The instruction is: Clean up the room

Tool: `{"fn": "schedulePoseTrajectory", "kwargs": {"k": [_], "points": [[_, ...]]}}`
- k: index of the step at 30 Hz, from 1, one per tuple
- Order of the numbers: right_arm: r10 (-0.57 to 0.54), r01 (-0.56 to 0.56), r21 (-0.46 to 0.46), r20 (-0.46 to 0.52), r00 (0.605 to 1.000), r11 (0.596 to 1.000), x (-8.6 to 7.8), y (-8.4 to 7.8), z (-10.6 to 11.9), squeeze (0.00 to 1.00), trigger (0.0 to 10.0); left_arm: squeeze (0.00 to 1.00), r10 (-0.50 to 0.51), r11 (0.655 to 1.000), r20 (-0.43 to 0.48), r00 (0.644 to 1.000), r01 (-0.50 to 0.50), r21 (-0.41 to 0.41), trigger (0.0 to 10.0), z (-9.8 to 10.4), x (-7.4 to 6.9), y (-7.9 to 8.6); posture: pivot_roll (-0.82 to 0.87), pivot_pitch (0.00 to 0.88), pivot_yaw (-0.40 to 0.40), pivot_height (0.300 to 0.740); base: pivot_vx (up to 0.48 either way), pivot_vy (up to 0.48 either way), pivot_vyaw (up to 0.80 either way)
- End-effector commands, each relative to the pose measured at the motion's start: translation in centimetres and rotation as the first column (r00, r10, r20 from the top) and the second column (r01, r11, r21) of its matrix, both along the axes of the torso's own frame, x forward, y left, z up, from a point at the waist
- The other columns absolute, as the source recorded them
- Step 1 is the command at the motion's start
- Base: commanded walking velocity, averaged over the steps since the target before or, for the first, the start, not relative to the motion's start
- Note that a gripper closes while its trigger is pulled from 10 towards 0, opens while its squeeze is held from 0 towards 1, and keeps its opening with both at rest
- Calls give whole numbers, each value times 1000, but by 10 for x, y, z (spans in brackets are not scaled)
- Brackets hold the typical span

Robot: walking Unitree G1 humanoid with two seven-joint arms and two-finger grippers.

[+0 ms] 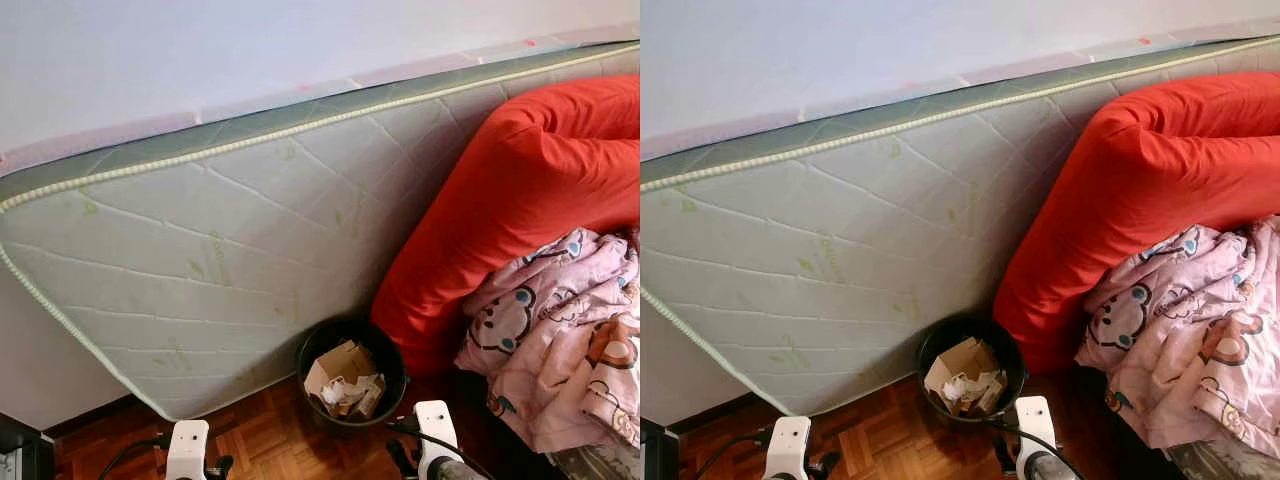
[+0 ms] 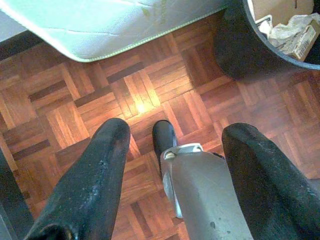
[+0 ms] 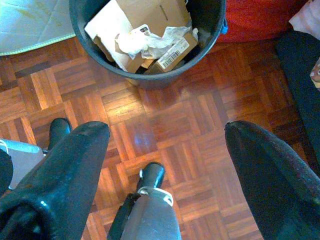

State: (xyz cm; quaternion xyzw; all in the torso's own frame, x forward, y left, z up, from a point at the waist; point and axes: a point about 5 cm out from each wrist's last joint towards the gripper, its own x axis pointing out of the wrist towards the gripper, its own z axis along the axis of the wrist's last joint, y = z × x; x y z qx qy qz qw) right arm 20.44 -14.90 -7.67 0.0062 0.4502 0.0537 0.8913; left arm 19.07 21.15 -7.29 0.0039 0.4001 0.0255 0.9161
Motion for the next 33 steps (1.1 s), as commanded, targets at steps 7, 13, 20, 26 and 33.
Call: {"fn": "schedulePoseTrajectory", "kwargs": {"k": [7,13,20,26,33], "points": [[7,-7,-5,-22,1000,1000,-3,0,-2,0,10000,0,24,1000,-34,999,-25,-1,10000,-4,-7,1,28,68,-52,734,0,0,-286],[16,-16,-8,-24,1000,1000,-3,0,-2,0,10000,0,60,998,-39,997,-60,4,10000,-6,-13,7,32,61,-55,734,0,0,-689],[27,-28,-12,-29,999,1000,-4,-1,-2,0,10000,0,116,993,-40,992,-117,-7,10000,-7,-17,8,25,53,-56,734,0,0,-687],[29,-30,-14,-32,999,999,-5,-1,-3,0,10000,0,120,993,-47,992,-121,-8,10000,-8,-18,8,19,42,-53,734,0,0,-673],[24,-24,-11,-23,999,1000,-5,-1,-3,0,10000,0,116,993,-45,992,-116,-7,10000,-8,-17,7,24,39,-54,734,0,0,-474]]}}
